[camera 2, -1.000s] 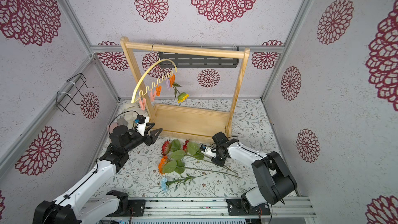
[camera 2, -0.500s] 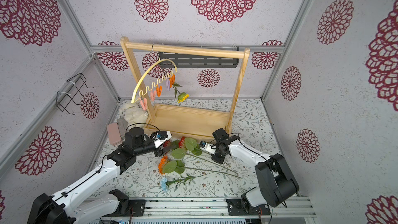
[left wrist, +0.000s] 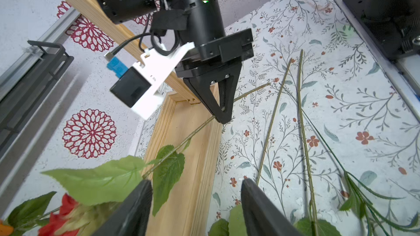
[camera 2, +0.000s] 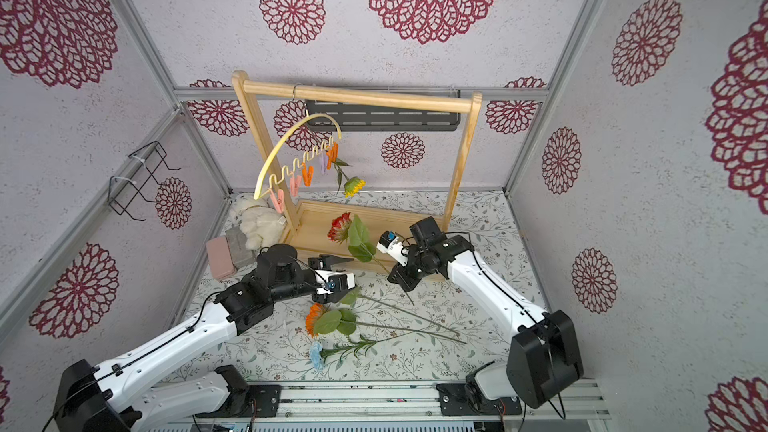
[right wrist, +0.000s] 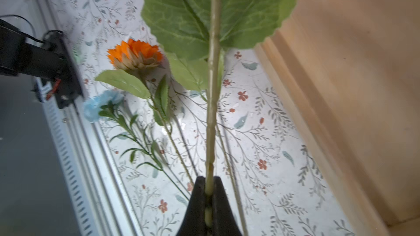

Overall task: Dry the flowers on a clothes hanger
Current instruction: Pick up the flower at the center of the board.

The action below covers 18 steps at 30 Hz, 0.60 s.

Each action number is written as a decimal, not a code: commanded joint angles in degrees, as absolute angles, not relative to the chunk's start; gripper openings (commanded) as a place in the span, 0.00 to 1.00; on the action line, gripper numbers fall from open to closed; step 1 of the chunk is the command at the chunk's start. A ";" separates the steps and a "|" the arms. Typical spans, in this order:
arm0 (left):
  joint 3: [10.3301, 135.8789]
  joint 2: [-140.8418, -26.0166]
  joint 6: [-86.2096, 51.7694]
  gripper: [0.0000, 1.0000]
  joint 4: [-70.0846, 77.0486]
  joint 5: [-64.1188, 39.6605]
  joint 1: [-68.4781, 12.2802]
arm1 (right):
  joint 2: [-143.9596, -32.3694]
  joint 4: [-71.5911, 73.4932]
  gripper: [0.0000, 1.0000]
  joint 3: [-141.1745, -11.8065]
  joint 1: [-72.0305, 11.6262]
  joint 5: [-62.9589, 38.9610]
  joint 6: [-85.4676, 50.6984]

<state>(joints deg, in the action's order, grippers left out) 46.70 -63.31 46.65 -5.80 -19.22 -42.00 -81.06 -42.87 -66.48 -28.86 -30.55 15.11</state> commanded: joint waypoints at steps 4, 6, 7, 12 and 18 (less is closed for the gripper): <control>48.38 -67.88 54.67 0.66 -6.04 -14.84 -45.86 | -82.89 -51.12 0.03 -69.78 -27.87 -42.71 1.17; 49.92 -70.76 57.67 0.66 -7.82 -13.76 -46.85 | -83.89 -52.18 0.03 -69.77 -27.69 -46.57 -1.29; 50.79 -72.24 58.81 0.65 -8.50 -12.72 -47.38 | -84.27 -52.50 0.03 -69.66 -27.72 -48.26 -2.20; 52.12 -76.04 58.86 0.60 -5.54 -11.53 -47.49 | -82.92 -51.66 0.03 -67.48 -27.67 -52.30 -5.26; 53.24 -78.98 60.30 0.53 -4.83 -12.09 -47.64 | -81.51 -48.89 0.03 -65.74 -27.52 -54.81 -8.42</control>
